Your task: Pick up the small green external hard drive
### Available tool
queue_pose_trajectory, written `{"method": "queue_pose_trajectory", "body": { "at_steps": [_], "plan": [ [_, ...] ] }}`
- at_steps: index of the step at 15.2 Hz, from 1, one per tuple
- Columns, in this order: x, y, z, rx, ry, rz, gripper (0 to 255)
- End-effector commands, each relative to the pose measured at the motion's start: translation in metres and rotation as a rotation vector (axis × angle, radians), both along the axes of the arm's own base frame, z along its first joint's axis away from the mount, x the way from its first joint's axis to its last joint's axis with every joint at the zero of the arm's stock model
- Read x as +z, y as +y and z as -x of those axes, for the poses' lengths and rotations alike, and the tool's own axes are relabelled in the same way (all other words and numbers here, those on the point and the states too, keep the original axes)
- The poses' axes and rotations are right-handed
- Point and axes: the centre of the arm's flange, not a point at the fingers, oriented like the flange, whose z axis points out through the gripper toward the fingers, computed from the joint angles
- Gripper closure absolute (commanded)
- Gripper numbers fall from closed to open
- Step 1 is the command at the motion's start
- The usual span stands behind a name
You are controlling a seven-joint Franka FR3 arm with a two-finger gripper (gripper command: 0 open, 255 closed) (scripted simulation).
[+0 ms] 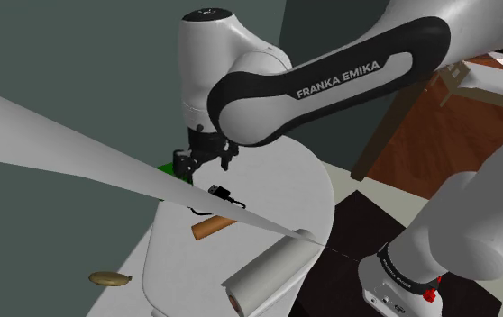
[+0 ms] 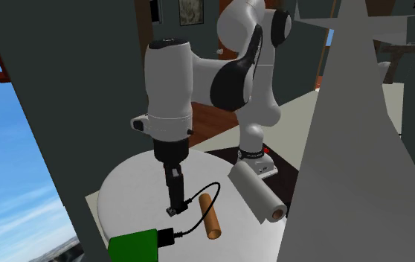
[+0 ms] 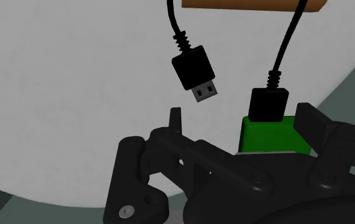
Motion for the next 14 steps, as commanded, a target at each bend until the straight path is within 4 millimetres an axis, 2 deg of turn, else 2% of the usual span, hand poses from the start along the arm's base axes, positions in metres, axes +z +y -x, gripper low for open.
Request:
{"method": "queue_pose_trajectory", "body": {
  "at_steps": [1,4,12,14],
  "plan": [
    [-0.011,0.024,-0.006,0.01,-0.001,0.003,0],
    [-0.028,0.06,-0.012,0.025,-0.001,0.01,0],
    [-0.07,0.062,-0.013,0.026,-0.001,0.01,0],
    [-0.07,0.062,-0.013,0.026,-0.001,0.01,0]
  ]
}}
